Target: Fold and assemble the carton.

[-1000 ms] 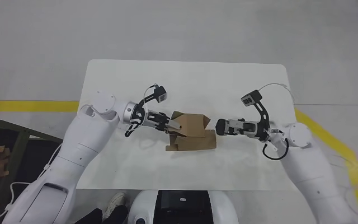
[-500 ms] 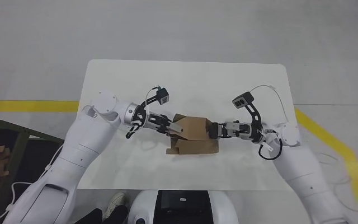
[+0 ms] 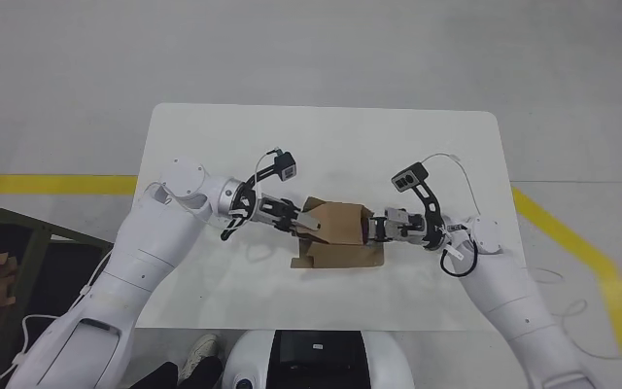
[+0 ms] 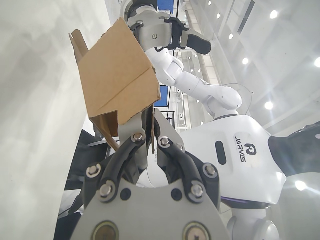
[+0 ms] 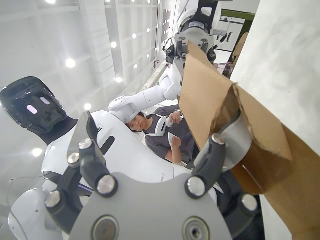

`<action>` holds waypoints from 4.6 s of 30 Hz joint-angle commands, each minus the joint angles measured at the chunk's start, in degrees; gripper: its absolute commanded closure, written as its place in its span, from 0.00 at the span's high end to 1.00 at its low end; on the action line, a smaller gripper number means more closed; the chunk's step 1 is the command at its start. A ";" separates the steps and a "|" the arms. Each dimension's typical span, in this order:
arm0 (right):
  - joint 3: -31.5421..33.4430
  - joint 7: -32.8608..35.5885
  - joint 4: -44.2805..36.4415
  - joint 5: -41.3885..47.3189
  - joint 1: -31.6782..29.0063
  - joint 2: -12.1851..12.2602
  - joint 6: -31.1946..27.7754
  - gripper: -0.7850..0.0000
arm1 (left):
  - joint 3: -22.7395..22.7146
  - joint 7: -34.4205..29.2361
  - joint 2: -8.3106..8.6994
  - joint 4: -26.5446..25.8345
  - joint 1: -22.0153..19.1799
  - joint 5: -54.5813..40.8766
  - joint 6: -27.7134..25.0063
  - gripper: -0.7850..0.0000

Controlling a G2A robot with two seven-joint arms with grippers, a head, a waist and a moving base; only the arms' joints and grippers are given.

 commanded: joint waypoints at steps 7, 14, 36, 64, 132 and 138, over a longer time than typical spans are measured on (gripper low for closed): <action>-1.36 -0.30 0.51 0.03 0.82 -1.20 -0.29 0.82 | -0.20 0.10 0.02 0.52 0.04 0.48 -0.07 0.00; -0.65 -0.61 0.72 -4.26 1.34 -1.34 -0.60 0.38 | -0.44 -0.14 0.08 0.85 0.18 0.63 -0.01 0.00; 0.53 -3.40 0.54 -16.89 2.48 -0.79 -3.38 0.00 | -0.71 -1.19 0.29 0.97 0.36 1.50 1.16 0.00; 0.85 -7.84 -1.36 -21.08 1.21 -0.86 -1.68 0.00 | -2.19 -1.75 -0.51 -4.22 0.62 -9.23 2.26 1.00; 1.80 -5.78 -12.31 -20.40 -4.54 -0.12 1.75 0.00 | -4.89 0.61 -0.52 -2.12 1.36 -5.58 0.24 1.00; 1.36 -5.31 -11.61 -20.20 -3.74 -0.28 1.90 0.00 | -4.00 0.52 -0.81 -1.01 0.86 -5.12 -0.03 1.00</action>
